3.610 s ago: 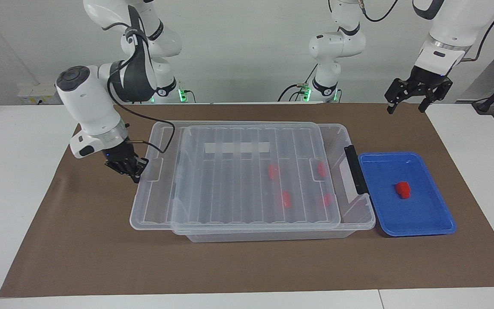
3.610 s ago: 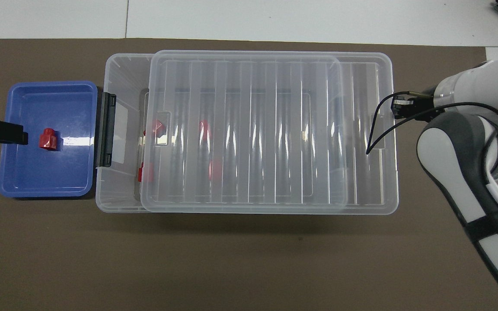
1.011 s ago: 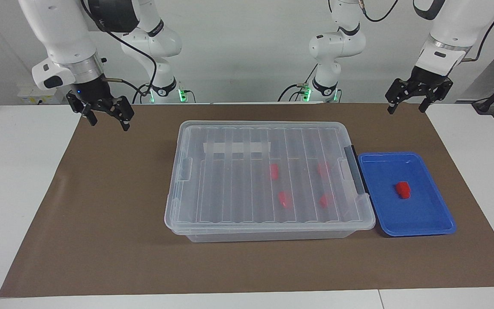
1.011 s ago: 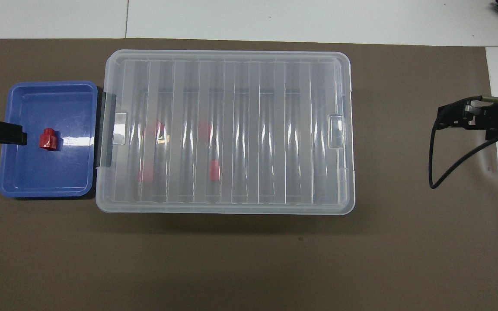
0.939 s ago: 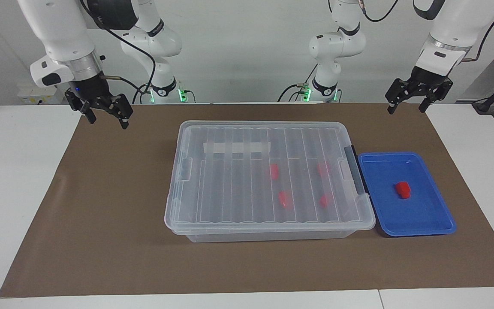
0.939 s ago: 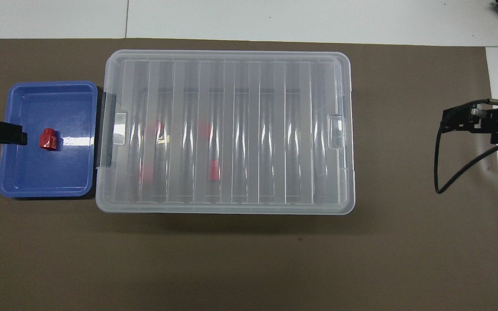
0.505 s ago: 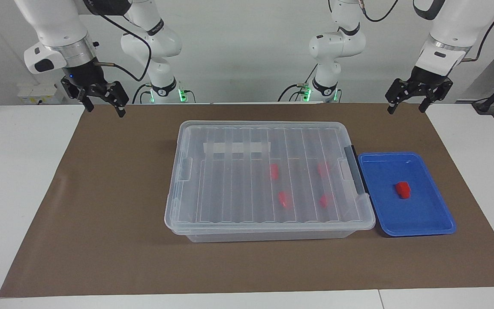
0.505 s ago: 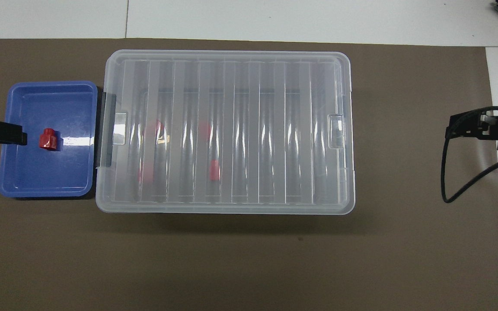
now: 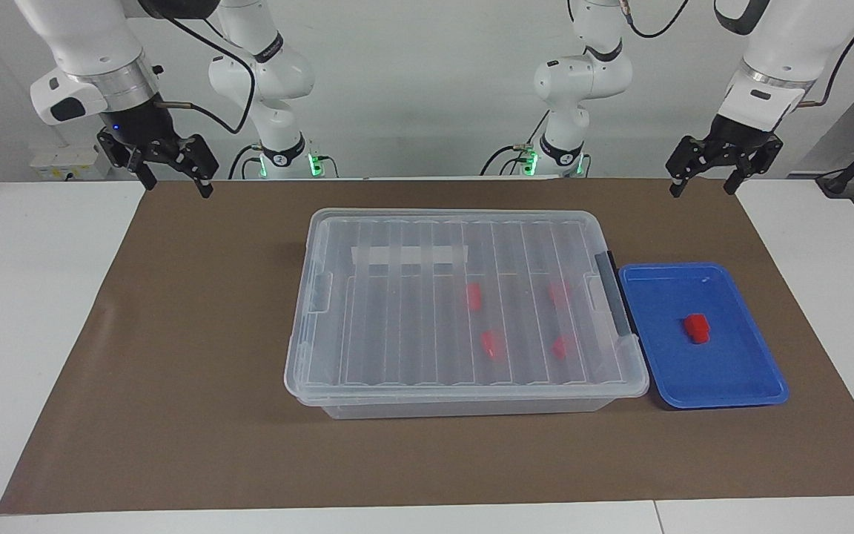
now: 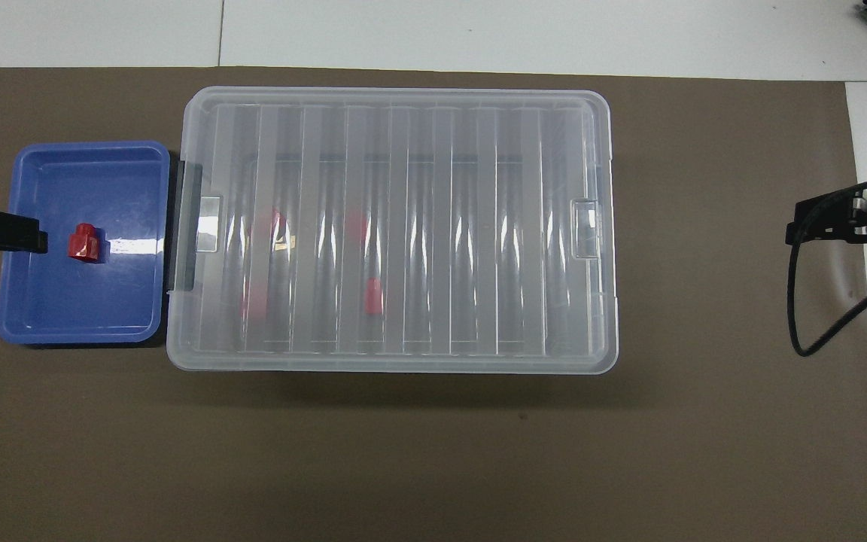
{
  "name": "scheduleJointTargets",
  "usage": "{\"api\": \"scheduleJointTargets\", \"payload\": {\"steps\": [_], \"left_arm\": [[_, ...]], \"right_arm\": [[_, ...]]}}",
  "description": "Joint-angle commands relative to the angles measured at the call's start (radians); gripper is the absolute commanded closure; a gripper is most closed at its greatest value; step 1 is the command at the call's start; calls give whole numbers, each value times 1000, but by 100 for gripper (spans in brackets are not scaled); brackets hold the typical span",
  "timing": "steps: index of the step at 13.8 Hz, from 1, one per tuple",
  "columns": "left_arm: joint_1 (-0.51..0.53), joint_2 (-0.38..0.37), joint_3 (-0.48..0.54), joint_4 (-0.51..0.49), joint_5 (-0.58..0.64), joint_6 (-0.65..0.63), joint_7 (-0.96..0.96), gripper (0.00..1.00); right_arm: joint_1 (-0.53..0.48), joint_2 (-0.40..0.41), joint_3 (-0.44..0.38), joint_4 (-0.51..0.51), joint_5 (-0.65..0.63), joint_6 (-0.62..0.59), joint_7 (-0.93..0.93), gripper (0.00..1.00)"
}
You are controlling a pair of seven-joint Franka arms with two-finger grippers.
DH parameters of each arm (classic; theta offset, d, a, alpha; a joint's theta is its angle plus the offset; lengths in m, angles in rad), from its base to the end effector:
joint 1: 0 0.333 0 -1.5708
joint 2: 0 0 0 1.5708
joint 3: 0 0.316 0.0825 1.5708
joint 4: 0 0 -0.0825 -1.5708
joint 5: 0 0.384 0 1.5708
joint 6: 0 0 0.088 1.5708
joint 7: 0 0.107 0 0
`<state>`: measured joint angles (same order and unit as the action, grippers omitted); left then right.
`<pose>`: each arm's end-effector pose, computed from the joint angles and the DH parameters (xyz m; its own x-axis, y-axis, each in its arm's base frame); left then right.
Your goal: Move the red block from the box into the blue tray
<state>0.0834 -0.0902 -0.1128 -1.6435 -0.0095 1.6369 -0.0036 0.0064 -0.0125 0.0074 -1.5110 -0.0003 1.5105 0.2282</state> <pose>0.5327 -0.0195 0.6447 0.9962 -0.0255 0.0829 -0.0255 -0.9997 -0.0003 0.5448 0.0075 0.6541 0.9770 -0.2128 0.0118 -0.2128 -0.9771 -0.0023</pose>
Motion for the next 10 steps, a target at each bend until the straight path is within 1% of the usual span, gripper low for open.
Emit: {"api": "scheduleJointTargets", "payload": {"steps": [1,10], "left_arm": [[-4,-19,8,-19,-7,-8,-3,0],[-4,-19,8,-19,-7,-6,-3,0]], "right_arm": [[-3,6,8,14,-15,-23,-23,0],[-3,5,20,11,-10,-12,-43,0]]}}
